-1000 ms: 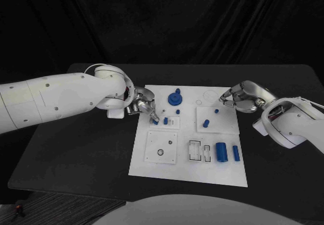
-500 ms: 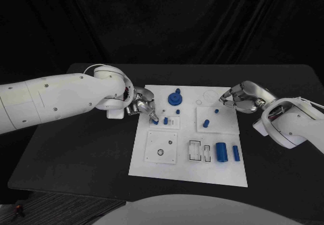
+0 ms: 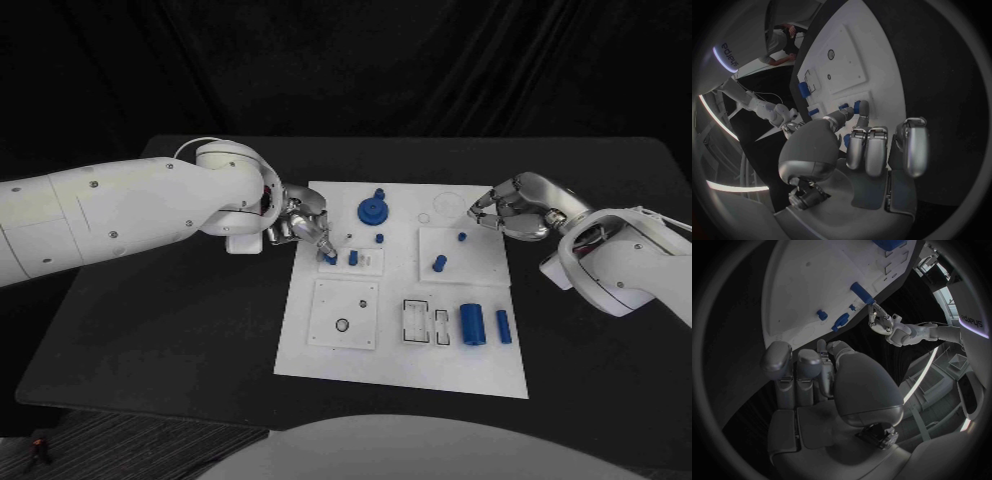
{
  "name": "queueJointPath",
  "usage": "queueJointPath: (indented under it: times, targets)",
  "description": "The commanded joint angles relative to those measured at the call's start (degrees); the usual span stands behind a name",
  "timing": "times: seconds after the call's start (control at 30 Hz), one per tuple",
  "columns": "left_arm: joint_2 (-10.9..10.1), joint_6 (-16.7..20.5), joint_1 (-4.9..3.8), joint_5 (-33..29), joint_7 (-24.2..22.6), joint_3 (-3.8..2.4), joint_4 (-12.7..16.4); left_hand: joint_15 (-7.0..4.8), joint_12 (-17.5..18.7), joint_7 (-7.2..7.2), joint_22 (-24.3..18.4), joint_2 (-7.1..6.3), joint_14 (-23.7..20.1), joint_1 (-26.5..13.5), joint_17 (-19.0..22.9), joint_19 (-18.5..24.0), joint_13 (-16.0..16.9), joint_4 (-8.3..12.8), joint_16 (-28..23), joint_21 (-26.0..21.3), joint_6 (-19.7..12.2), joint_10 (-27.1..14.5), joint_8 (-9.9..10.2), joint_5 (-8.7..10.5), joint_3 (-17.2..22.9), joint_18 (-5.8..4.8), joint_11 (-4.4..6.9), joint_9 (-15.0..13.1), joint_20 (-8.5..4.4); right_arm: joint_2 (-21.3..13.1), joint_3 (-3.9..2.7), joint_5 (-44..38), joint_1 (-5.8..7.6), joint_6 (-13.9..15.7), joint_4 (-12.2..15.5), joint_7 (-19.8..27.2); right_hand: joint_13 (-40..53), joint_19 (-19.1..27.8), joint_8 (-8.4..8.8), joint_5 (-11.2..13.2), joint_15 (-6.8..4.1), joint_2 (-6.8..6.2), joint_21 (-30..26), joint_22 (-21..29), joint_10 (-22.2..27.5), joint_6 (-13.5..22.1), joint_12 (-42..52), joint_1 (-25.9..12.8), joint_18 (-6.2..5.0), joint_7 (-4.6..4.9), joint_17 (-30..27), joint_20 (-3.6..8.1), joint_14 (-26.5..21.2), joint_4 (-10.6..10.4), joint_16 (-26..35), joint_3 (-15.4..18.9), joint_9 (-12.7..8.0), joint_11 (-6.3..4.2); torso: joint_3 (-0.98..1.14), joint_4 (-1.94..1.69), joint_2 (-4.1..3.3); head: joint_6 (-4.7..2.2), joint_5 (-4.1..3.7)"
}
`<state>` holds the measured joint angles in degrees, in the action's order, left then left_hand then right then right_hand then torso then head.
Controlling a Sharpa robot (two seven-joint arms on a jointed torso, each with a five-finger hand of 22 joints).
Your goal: Assemble the parts on the task board
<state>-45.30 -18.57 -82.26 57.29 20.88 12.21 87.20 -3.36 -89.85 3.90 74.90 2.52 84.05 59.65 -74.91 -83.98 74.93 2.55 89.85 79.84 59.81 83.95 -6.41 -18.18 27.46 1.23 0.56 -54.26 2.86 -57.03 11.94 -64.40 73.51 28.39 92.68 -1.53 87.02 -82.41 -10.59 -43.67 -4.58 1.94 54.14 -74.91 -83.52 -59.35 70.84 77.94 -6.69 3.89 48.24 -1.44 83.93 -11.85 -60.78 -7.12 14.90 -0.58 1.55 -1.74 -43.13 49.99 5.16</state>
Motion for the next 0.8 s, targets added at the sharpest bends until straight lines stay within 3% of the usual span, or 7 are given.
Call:
queueJointPath:
  times: [0.03, 0.8]
  targets:
    - [0.0, 0.4, 0.11, 0.1, -0.6, -0.02, 0.1, 0.28, -0.2, -0.27, 12.0, -0.25, 5.9, 0.1, -15.1, -1.0, 15.1, 0.0, 0.2, -0.2, 0.1, 6.0, 0.1, -0.06, -0.4, 1.06, -0.32, -0.1, 0.44, -0.1, -0.03, -0.3, -0.15, -0.1, 0.1, -1.2, -17.4, 0.3, -0.14, -0.1, -0.32, 0.04, -0.3, -2.4, 0.1, -0.5, -0.2, 0.4, 0.16, -0.06, -0.1, 0.23, 0.3, 0.0, 0.3, -0.4, 0.1, -0.46, 0.02, 0.00, 0.01, 0.01, 0.01]
    - [0.5, -1.2, 0.13, 1.5, -0.4, -0.02, -0.5, 0.29, -0.2, -0.30, 12.0, -0.18, 5.9, -0.5, -15.1, -1.0, 15.1, -0.5, 0.2, -0.2, 0.3, 6.0, 0.0, 0.20, -0.7, 1.07, -0.31, 0.0, 0.46, 0.0, -0.03, -0.3, -0.20, -0.1, 0.1, -1.2, -17.4, 0.3, -0.14, -0.1, -0.32, 0.04, -0.3, -2.4, 0.1, -0.5, -0.2, 0.4, 0.16, -0.06, -0.1, 0.23, 0.3, 0.0, 0.3, -0.4, 0.1, -0.46, -0.03, 0.00, -0.01, 0.01, 0.12]
